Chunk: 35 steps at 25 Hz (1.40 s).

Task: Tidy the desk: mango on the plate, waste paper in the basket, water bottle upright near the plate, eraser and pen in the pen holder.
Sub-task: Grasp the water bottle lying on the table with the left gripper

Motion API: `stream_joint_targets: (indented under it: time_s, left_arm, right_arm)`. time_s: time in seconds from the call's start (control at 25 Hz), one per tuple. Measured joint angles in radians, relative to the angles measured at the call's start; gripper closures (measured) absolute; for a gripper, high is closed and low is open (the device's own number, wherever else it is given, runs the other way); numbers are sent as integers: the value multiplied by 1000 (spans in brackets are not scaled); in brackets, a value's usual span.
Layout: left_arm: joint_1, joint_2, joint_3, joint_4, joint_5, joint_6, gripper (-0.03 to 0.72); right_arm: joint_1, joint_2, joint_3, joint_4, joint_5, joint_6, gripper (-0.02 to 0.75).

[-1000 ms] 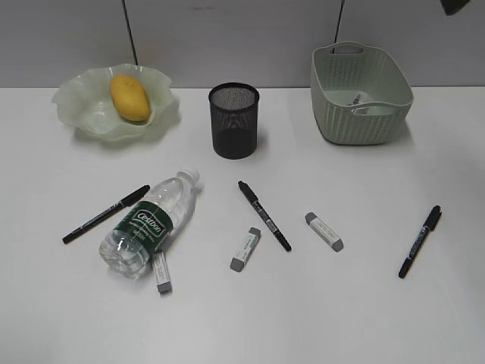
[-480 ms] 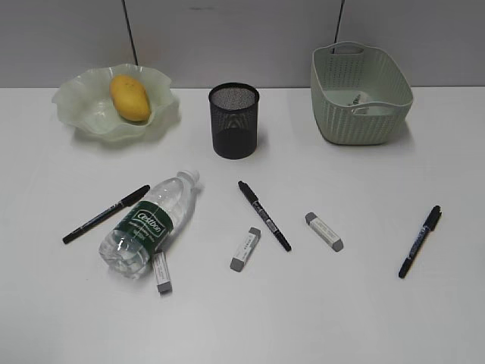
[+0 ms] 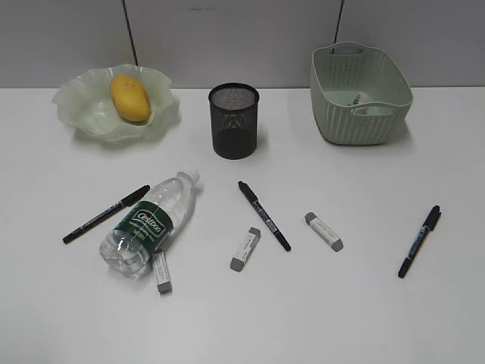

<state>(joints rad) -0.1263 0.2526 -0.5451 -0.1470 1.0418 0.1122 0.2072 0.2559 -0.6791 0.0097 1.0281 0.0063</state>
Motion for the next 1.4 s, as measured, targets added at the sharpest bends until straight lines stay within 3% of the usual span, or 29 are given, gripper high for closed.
stream_joint_targets:
  time_s: [0.32,0.72,0.92,1.16,1.4]
  left_arm:
    - [0,0,0,0,-1,0,180]
    - [0,42,-19,-13,-30,0,180]
    - [0,199,-60,-21,-91,25,180]
    - [-7,440,-106,-136,-195,98,121]
    - [-53,750,-251,-155,-200,105,115]
  right_arm:
    - [0,-128,31,-2,130,1,162]
    - [0,-129,140,2,110,1,162]
    - [0,-130,143,-10,89,1,162]
    - [0,-132,143,-10,86,1,162]
    - [0,-132,143,-10,85,1,162]
